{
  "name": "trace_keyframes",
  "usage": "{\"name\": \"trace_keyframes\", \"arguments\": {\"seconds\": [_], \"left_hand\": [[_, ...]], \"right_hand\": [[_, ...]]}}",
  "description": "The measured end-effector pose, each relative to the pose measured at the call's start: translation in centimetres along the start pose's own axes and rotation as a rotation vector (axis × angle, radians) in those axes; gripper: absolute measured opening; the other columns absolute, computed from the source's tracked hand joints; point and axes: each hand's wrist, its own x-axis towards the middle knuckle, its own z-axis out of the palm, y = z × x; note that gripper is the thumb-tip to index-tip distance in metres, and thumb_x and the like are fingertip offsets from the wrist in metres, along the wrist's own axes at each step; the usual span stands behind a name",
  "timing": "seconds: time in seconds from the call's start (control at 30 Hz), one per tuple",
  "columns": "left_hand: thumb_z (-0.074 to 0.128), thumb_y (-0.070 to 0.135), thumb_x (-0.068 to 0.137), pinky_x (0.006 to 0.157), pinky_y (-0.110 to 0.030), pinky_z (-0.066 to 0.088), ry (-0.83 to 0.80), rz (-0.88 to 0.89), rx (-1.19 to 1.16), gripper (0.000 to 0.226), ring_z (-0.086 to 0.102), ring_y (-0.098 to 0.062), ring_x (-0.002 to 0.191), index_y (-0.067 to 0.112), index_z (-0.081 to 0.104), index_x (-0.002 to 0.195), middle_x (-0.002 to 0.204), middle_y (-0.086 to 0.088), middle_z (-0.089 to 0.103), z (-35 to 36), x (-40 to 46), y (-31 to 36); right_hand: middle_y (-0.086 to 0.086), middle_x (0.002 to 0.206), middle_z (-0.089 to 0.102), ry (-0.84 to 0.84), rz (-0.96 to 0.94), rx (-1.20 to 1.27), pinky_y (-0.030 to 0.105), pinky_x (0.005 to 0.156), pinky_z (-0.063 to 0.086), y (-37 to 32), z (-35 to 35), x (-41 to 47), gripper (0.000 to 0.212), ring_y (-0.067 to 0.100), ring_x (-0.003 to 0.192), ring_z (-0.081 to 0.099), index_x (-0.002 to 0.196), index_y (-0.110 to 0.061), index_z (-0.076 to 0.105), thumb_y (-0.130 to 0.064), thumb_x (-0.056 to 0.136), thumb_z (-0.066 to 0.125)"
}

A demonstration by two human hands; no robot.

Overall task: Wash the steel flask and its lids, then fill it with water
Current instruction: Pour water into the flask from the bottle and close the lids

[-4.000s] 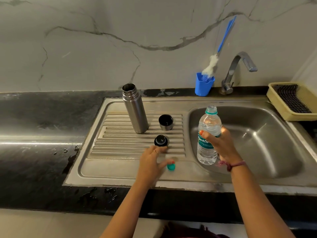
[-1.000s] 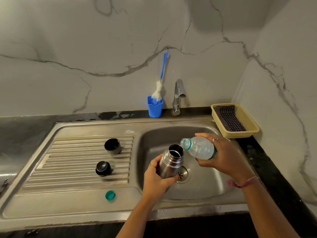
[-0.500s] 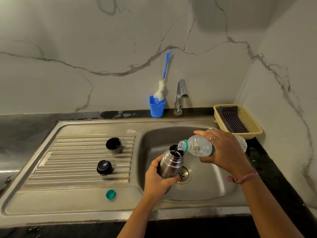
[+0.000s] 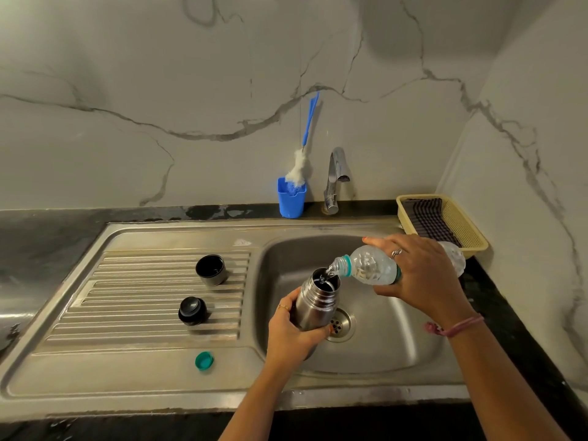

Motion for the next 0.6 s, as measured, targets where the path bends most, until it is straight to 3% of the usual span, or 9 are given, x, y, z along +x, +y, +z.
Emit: {"name": "trace_keyframes", "arguments": {"seconds": [0.23,0.6], "left_hand": [[0.092,0.005,0.059,0.079,-0.006,0.046,-0.004,-0.001,0.012,0.079,0.056,0.014,0.101,0.041,0.050,0.115,0.116,0.012,0.062,0.02,0.09,0.02],[0.094,0.014,0.058,0.081,-0.011,0.049,-0.005,-0.001,0.036,0.079,0.057,0.009,0.103,0.045,0.051,0.116,0.117,0.013,0.062,0.23,0.22,-0.68]], "right_hand": [[0.003,0.104,0.067,0.014,-0.003,0.008,0.037,0.078,0.049,0.18,-0.16,0.09,0.092,0.025,0.092,0.063,0.128,-0.019,0.060,-0.050,0.047,0.090],[0.004,0.107,0.066,0.017,-0.001,0.003,0.040,0.080,0.050,0.68,-0.38,-0.09,0.094,0.026,0.095,0.062,0.131,-0.022,0.055,-0.052,0.048,0.089]]}}
